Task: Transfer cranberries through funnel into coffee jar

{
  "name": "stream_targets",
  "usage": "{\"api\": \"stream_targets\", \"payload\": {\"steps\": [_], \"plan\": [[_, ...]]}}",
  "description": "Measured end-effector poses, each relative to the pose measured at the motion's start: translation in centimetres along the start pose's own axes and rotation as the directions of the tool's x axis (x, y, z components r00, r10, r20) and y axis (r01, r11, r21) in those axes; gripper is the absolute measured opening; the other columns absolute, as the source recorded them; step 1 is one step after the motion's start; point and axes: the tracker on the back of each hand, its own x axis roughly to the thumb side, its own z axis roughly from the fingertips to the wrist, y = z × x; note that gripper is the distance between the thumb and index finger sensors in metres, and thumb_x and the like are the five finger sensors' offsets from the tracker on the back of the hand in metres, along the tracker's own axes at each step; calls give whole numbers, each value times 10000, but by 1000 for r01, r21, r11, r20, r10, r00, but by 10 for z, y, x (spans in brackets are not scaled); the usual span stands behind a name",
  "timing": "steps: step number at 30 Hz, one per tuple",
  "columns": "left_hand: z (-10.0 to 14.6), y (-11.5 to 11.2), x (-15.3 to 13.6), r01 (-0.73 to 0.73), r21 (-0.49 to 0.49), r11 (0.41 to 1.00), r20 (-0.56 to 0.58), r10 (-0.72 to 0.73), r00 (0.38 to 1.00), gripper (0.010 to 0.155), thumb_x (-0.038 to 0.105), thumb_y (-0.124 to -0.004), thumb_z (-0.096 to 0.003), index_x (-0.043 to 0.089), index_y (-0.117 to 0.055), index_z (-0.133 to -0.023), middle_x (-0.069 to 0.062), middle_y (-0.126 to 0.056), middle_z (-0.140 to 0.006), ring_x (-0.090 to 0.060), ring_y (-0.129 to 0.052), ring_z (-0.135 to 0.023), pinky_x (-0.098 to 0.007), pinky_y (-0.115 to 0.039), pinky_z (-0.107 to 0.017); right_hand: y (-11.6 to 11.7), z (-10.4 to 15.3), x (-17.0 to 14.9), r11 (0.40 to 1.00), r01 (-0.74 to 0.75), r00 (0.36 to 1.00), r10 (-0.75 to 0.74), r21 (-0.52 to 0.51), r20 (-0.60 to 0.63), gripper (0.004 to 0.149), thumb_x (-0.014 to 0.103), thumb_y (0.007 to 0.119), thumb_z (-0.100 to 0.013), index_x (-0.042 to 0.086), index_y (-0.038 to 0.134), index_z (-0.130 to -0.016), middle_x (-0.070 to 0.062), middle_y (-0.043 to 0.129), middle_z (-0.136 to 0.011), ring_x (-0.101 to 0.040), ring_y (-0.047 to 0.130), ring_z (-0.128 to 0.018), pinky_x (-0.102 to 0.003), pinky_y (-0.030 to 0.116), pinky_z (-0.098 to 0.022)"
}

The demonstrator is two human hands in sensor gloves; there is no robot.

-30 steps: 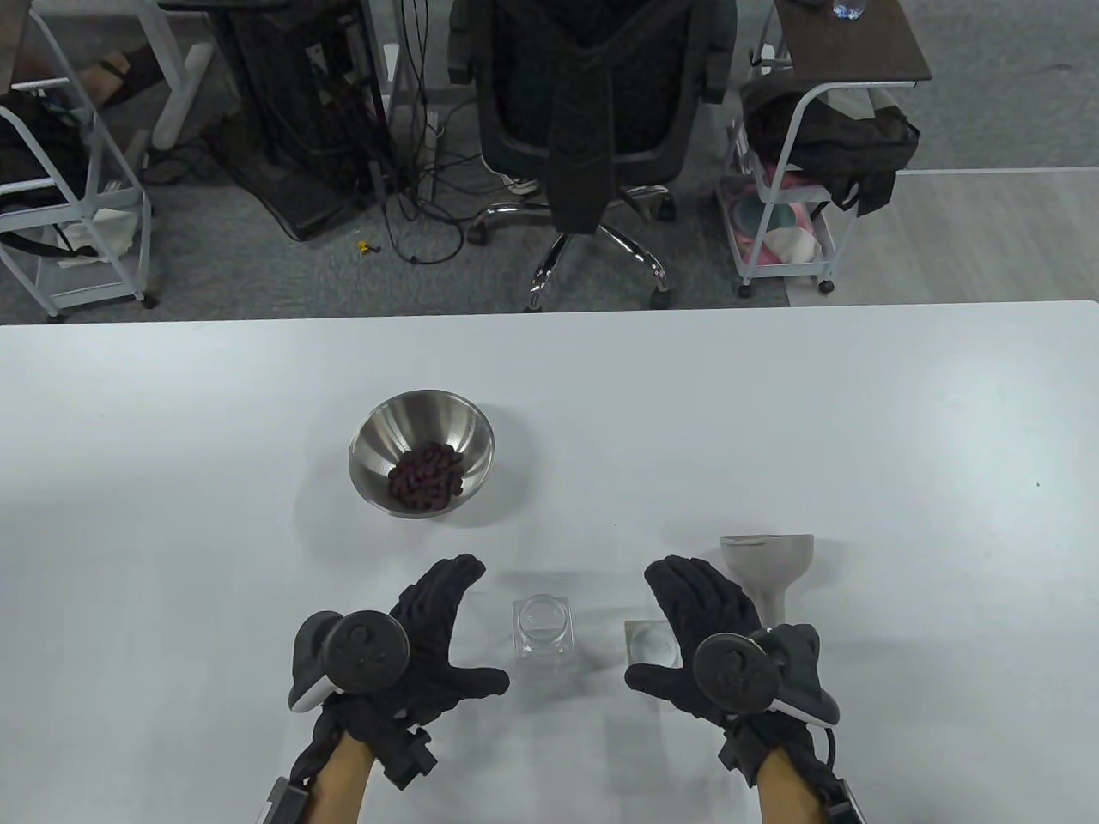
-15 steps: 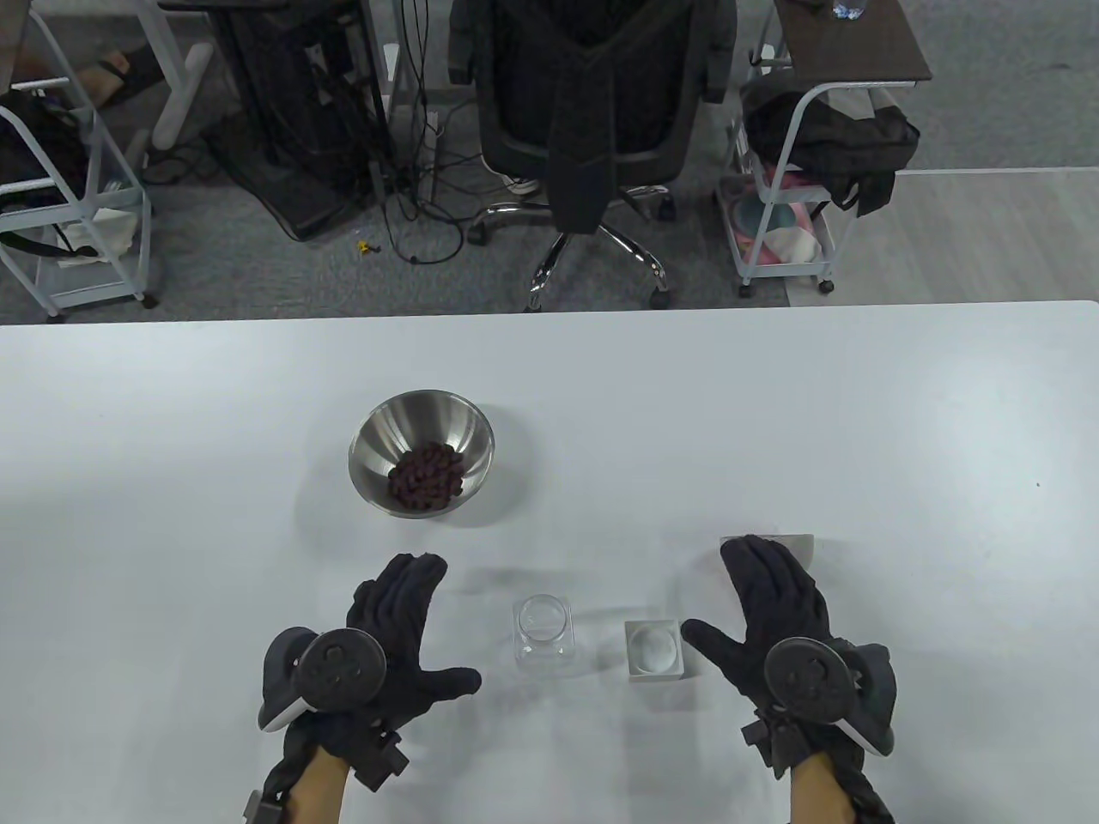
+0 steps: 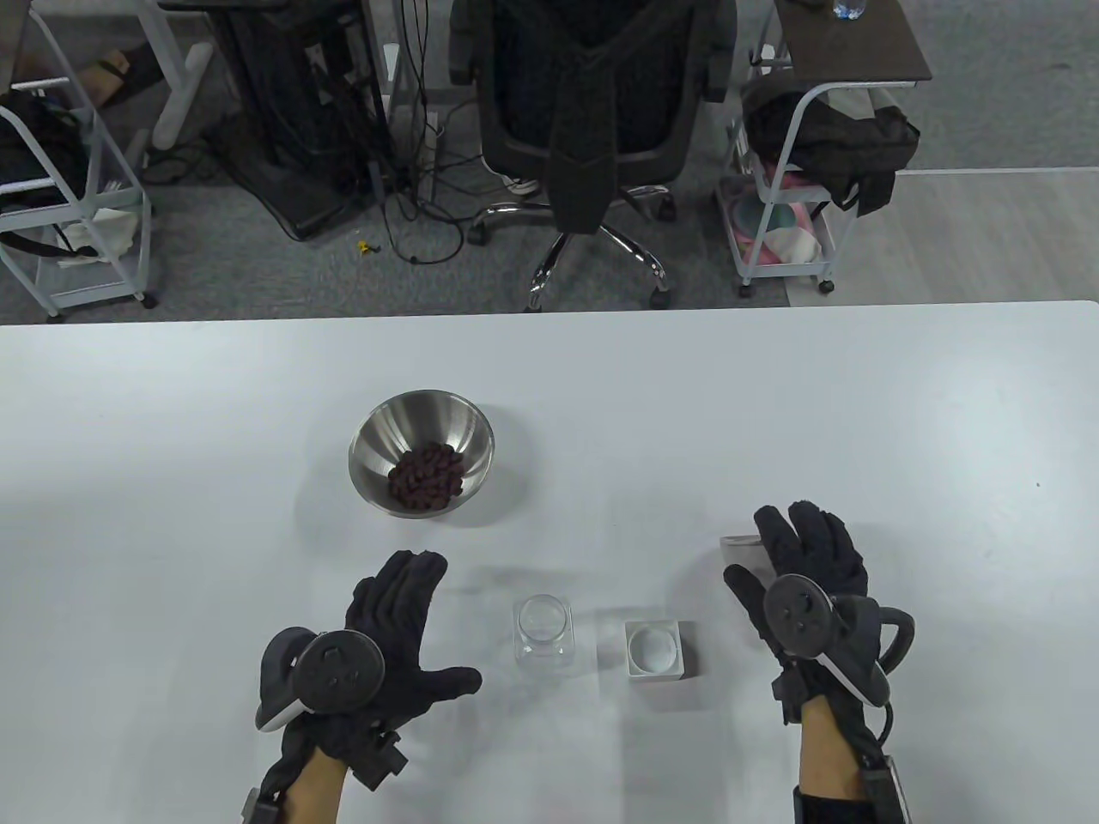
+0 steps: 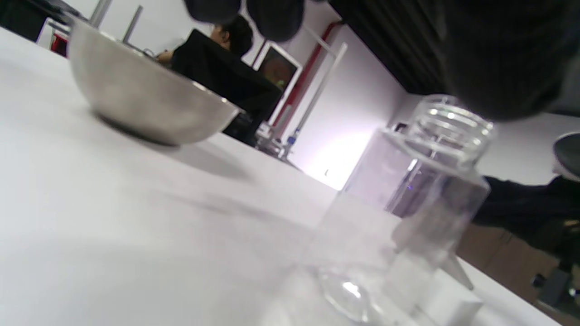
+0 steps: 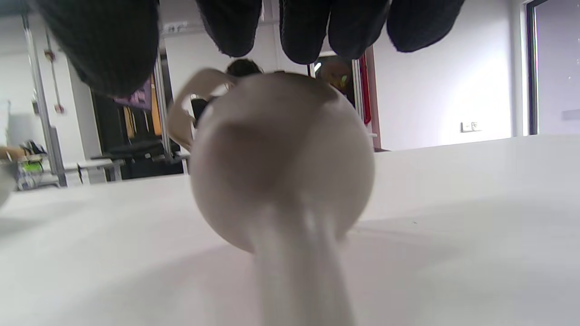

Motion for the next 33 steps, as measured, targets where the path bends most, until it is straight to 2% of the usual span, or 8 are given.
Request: {"api": "stream_targets", "payload": {"steps": [6,13,20,25,29,33], "plan": [[0,0,0,-6,-1,1000,4,6,1000,1175,689,-856,-369,76,-233,-1154,-235,-392,-1190,-581,-435,-1076,-794,-401,-672,13,-11,-4,996,66,998,-65,56,-25,746,613,765,-550,279,470,-1148,-240,467,-1211,-549,570,-1091,-628,625,-717],[0,1,0,-10,-2,1000,-2,10,1000,1170,692,-854,-370,77,-242,-1156,-239,-393,-1189,-586,-438,-1073,-789,-409,-675,21,-18,-5,994,48,998,-44,100,-47,705,587,768,-561,259,508,-1127,-252,477,-1201,-555,578,-1078,-611,673,-692],[0,0,-1,-10,-12,1000,-6,10,1000,1167,693,-850,-372,78,-243,-1156,-244,-393,-1188,-587,-438,-1073,-788,-413,-676,22,-21,-4,986,85,996,-80,140,-42,547,554,774,-570,274,610,-1010,-238,502,-1192,-588,542,-1074,-609,674,-691],[0,0,-1,-13,-17,1000,-9,13,1000,1164,695,-847,-373,79,-246,-1157,-250,-394,-1186,-588,-439,-1071,-789,-413,-674,20,-26,-1,972,94,996,-92,217,-21,487,515,760,-590,205,642,-946,-242,499,-1187,-619,490,-1074,-650,639,-696],[0,0,-1,-17,-16,1000,-12,17,1000,1164,695,-846,-374,77,-246,-1157,-252,-392,-1187,-589,-436,-1072,-790,-411,-675,12,-26,-2,972,113,994,-113,205,-11,494,516,726,-602,161,634,-933,-252,503,-1175,-632,490,-1063,-643,655,-688],[0,1,-2,-17,-16,1000,-14,17,1000,1164,695,-845,-376,76,-245,-1157,-254,-392,-1187,-592,-436,-1071,-790,-411,-674,-2,-20,-2,983,127,992,-128,133,1,500,525,715,-606,165,620,-940,-243,500,-1175,-621,489,-1068,-635,656,-693]]}}
